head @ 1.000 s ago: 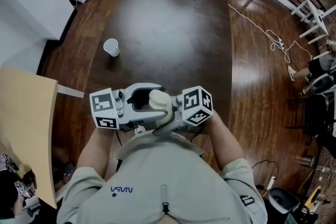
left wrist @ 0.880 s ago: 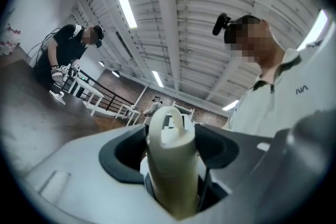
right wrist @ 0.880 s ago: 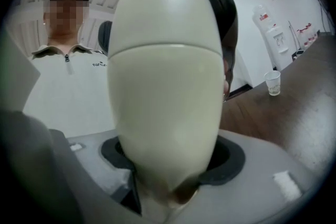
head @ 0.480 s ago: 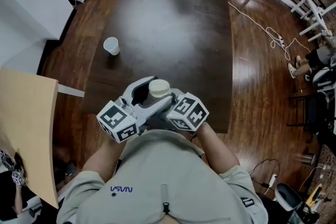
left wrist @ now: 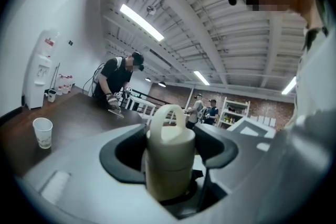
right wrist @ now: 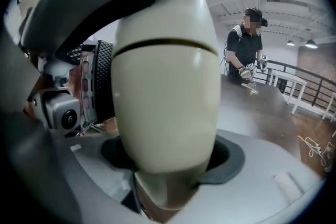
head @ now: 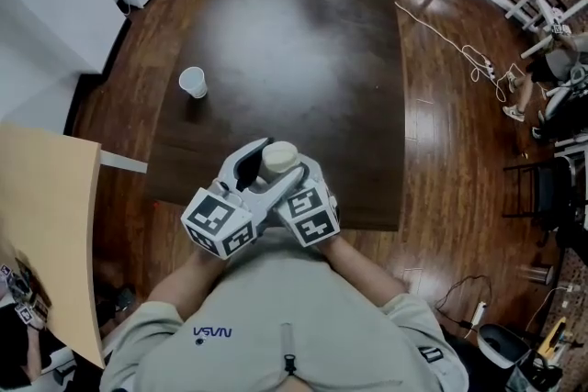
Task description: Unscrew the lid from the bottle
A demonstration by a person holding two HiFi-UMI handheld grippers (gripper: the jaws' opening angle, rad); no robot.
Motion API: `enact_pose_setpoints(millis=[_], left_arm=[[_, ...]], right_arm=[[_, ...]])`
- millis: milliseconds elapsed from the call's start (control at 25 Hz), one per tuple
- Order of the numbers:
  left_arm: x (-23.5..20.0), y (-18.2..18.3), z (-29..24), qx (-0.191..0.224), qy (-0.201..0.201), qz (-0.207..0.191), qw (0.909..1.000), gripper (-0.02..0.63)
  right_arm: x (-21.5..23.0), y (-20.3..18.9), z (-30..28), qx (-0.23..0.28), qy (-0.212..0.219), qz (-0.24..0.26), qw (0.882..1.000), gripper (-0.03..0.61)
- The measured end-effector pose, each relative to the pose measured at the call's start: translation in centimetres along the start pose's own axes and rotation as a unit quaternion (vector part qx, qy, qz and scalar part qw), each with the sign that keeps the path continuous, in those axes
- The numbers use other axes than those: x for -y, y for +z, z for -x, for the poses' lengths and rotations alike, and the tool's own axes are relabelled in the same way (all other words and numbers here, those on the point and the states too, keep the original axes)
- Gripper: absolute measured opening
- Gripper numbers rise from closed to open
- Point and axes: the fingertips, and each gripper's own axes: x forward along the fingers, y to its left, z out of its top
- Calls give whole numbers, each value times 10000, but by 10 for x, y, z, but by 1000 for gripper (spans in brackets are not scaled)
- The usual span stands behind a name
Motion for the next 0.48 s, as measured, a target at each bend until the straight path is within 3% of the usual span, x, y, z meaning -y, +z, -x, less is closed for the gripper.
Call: enact_pose_setpoints(millis=[120, 240, 360, 480], left_arm=[[-1, 1, 1, 35, -39, 35, 10000, 298], [2, 5, 0, 64, -327, 40, 9994, 298], [10, 14, 6, 138, -927, 116, 9955, 301], [20, 27, 15, 224, -1532, 147, 9878, 330]], right_arm=[[0, 1, 0, 2, 20, 5, 10000, 304], [-5, 5, 2, 3, 337, 52, 9994, 304], [-16, 4, 5, -66, 959, 223, 9951, 304], [-31, 8, 17, -34, 1763, 401, 9835, 304]])
